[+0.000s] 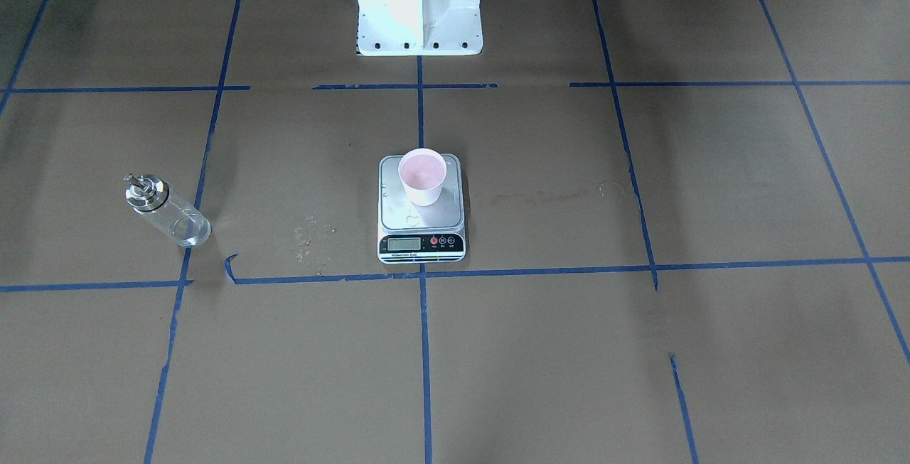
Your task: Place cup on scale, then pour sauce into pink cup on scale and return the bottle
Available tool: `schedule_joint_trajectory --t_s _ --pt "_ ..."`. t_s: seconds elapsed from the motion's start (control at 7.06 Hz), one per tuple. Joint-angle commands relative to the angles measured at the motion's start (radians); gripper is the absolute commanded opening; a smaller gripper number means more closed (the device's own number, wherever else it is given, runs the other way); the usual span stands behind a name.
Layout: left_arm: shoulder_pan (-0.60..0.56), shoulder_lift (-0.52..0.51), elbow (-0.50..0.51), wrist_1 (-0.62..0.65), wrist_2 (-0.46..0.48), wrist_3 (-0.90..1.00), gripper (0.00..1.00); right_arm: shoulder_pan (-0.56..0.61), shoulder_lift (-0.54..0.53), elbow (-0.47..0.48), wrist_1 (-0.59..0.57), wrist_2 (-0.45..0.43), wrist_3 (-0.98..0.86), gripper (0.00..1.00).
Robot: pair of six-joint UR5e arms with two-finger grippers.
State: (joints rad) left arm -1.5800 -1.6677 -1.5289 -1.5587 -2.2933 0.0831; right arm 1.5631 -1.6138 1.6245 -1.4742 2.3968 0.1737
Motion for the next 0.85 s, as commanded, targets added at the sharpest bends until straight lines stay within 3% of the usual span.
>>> schedule_joint_trajectory --t_s 0.0,0.71 --pt "0.0 0.002 0.003 -0.001 0.0 0.001 1.0 0.0 0.0 0.002 0.003 -0.001 -0.003 1.0" --pt "0.0 0.002 0.009 -0.004 0.0 0.001 1.0 0.0 -0.001 0.005 0.003 0.007 -0.008 1.0"
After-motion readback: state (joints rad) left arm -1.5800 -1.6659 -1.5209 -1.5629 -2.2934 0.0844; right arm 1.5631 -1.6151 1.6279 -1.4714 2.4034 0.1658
